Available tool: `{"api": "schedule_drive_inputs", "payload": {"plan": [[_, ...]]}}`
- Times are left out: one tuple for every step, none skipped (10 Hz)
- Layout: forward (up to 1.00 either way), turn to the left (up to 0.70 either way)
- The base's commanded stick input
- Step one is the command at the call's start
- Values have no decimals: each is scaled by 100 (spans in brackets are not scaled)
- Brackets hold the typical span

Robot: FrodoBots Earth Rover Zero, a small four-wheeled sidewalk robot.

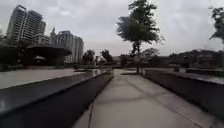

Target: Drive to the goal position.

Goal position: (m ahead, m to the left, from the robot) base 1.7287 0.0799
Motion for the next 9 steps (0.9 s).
{"api": "schedule_drive_inputs", "payload": {"plan": [[100, -37], [100, -36], [100, -36], [100, -36], [100, -33], [100, -25], [100, -17], [100, -9], [100, -1]]}}
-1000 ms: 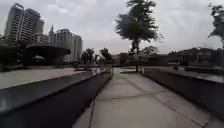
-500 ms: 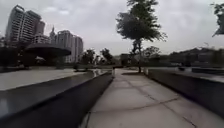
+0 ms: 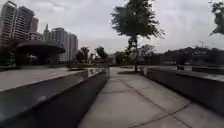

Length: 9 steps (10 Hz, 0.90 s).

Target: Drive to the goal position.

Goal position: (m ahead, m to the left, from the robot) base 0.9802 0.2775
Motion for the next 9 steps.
{"api": "schedule_drive_inputs", "payload": {"plan": [[100, 4], [100, 4], [100, 4], [100, 4], [100, 4], [95, 4], [79, 3], [62, 2], [45, 2]]}}
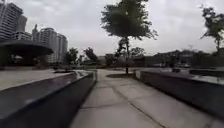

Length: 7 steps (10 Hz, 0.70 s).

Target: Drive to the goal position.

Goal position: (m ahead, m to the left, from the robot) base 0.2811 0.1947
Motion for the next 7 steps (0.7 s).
{"api": "schedule_drive_inputs", "payload": {"plan": [[29, 1], [12, 0], [0, 0], [0, 0], [0, 0], [0, 0], [0, 0]]}}
